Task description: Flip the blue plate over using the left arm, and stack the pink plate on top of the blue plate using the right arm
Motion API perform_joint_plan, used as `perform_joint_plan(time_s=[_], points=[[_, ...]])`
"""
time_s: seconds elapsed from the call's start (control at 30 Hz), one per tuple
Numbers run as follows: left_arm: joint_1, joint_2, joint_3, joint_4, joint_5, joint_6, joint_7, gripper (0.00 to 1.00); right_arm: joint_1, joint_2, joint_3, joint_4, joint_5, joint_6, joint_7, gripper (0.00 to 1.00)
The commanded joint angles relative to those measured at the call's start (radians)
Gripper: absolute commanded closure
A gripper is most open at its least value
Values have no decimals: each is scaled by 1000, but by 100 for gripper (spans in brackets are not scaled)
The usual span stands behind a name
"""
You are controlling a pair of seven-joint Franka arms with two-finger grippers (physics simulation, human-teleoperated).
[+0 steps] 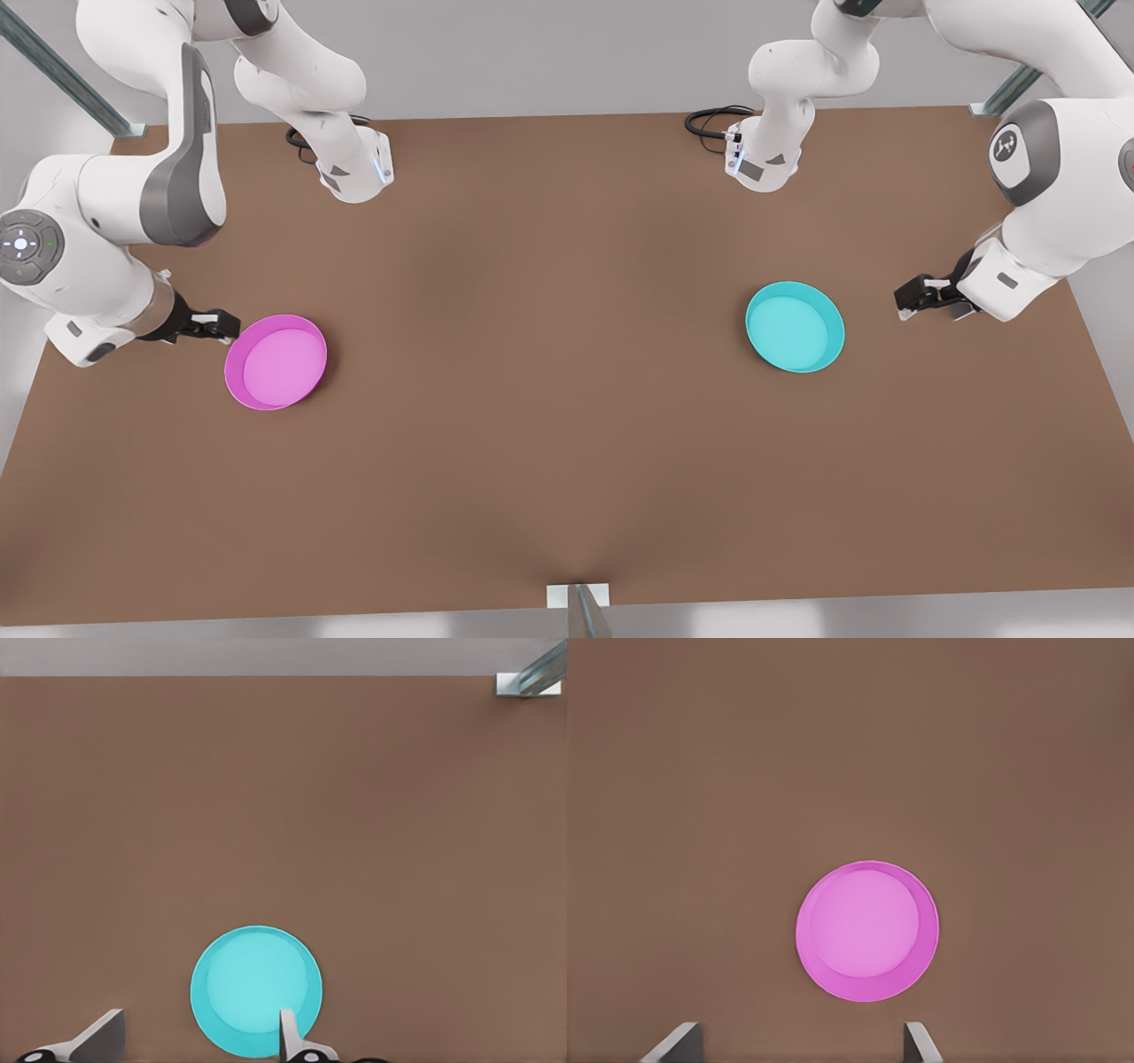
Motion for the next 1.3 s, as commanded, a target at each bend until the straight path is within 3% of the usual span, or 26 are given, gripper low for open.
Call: perform_joint_plan(time_s=[0.0, 0.1, 0.23, 0.33, 0.4, 0.57, 0.8, 0.9, 1.0, 1.17, 1.27], points=[[1, 0, -1, 0, 1, 0, 0, 0, -1, 0, 0, 0, 0, 0, 0, 0], [1, -15, 12, -72, -23, 8, 17, 2, -4, 1, 0, 9, 2, 0, 2, 0], [-24, -86, 132, -504, -250, 291, 106, 2, -3, 37, -5, 25, 44, 0, 6, 0], [-24, -75, 146, -736, -510, 506, 285, 1, -2, 40, -3, 32, 43, 0, 6, 0], [-24, -52, 192, -836, -651, 548, 500, 1, -1, 58, -3, 34, 41, 0, 6, 0], [-11, 75, 298, -850, -656, 583, 639, 1, -1, 61, -3, 32, 38, 2, 5, 0], [47, 213, 342, -848, -732, 621, 756, 3, 1, 66, 0, 32, 38, 2, 6, 0], [47, 232, 344, -856, -734, 624, 761, 20, 1, 67, 0, 32, 38, 2, 5, 0], [47, 238, 344, -877, -734, 638, 761, 31, 1, 67, 0, 32, 41, 2, 5, 0], [45, 236, 342, -893, -734, 641, 761, 41, -1, 67, 0, 32, 38, 0, 2, 0], [42, 236, 328, -902, -734, 664, 759, 41, -6, 67, 0, 32, 37, 0, -3, 0]])
